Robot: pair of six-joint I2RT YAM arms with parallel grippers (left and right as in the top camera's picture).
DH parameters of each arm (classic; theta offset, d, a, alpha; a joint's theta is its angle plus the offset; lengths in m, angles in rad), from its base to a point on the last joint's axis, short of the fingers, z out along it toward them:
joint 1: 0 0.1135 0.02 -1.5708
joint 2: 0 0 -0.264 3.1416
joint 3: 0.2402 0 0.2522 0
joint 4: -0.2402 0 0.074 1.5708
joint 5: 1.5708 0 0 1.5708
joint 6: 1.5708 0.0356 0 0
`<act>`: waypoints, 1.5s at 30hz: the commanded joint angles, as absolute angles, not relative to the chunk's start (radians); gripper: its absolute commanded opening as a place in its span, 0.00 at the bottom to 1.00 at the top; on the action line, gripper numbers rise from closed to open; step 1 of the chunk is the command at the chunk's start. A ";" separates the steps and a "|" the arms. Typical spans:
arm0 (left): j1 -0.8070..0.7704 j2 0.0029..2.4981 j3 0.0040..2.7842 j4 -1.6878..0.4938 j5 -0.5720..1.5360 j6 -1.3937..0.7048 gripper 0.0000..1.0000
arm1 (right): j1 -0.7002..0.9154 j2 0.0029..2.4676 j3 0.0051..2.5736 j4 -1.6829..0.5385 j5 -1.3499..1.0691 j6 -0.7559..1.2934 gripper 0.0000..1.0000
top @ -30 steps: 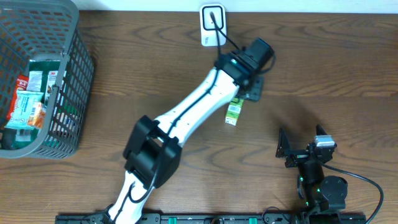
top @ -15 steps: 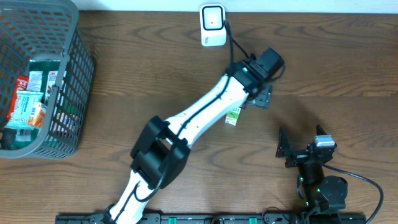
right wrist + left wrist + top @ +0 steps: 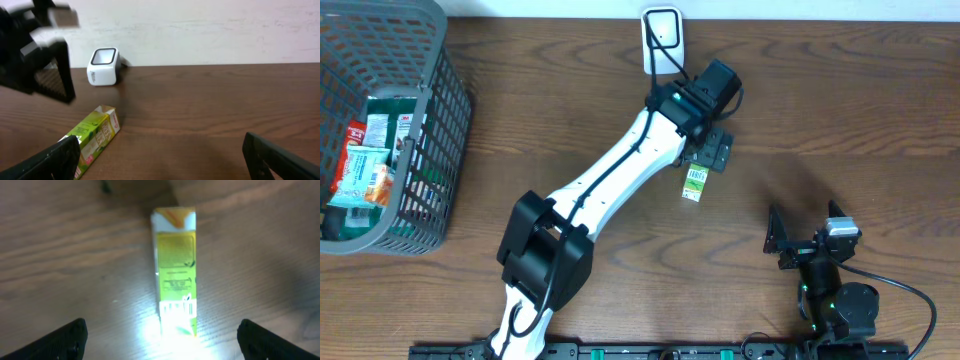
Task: Scan the item barcode
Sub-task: 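Carry the carton to the white scanner, barcode facing it, then lower the carton onto the table right of centre and release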
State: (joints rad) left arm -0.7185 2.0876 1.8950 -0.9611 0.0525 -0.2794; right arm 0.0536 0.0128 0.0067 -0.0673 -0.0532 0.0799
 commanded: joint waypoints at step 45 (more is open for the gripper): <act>-0.906 2.259 1.773 -0.492 0.047 -0.611 0.44 | 0.060 0.009 0.006 -0.071 -0.057 0.093 0.99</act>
State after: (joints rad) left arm -0.8673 2.2524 1.7733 -0.5098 0.0525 -0.5846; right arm 0.0536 0.0128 0.0067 -0.0673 -0.0532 0.0799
